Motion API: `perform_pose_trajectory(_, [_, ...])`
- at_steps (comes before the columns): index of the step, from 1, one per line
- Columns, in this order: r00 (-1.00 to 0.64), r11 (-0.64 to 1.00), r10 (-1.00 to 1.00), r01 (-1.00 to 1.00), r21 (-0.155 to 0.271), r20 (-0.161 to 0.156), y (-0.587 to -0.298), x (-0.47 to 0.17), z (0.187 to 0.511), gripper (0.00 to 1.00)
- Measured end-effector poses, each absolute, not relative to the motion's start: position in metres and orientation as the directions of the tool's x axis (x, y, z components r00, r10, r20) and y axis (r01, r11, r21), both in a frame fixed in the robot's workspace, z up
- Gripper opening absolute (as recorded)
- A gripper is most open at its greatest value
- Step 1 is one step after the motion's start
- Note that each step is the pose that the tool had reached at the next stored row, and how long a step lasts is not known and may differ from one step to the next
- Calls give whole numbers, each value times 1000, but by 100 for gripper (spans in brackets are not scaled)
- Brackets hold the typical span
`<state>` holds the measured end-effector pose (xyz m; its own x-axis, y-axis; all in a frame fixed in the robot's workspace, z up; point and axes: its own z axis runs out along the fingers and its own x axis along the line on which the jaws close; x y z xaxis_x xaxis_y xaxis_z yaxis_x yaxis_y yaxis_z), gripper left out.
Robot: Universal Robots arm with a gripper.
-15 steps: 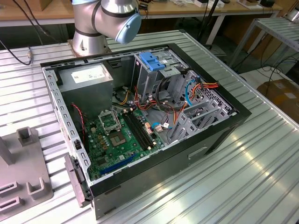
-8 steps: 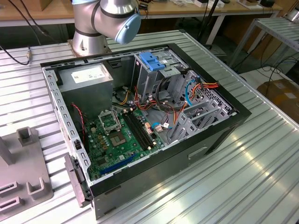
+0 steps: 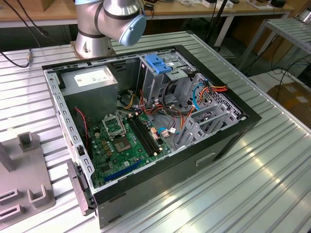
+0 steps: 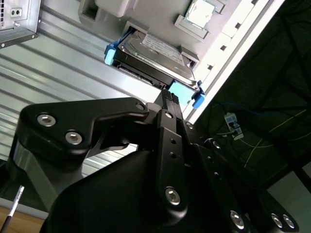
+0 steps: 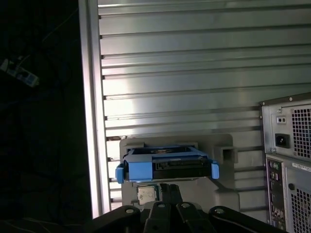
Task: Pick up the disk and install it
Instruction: 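Reach for the disk, then pick up the disk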
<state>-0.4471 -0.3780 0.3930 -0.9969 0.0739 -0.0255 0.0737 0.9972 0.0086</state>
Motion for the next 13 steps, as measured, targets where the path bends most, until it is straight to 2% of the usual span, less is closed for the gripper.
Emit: perform_pose_trajectory(13, [-997,997,74,74,9,-25,-378,-454,393,10])
